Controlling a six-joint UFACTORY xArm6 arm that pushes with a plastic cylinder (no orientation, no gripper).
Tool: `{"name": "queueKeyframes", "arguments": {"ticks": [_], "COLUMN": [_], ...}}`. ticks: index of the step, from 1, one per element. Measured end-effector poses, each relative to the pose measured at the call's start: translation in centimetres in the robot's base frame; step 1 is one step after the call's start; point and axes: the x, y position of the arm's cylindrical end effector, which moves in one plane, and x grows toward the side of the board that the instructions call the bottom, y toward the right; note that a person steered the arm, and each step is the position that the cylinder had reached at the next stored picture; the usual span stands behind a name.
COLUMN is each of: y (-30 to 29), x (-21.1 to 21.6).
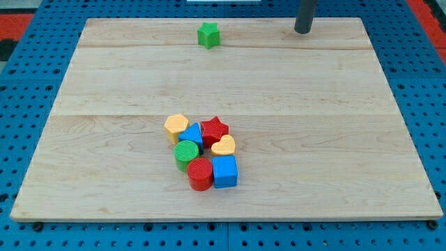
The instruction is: Move the arm towards the center of all blocks
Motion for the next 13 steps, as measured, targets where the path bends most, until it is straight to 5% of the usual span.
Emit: {"name": "queueKeyframes", "arguments": {"ticks": [3,6,9,13], "y": [0.5,4.2,5.0,2.9], "x": [0.2,15.1,18.1,29.3]}}
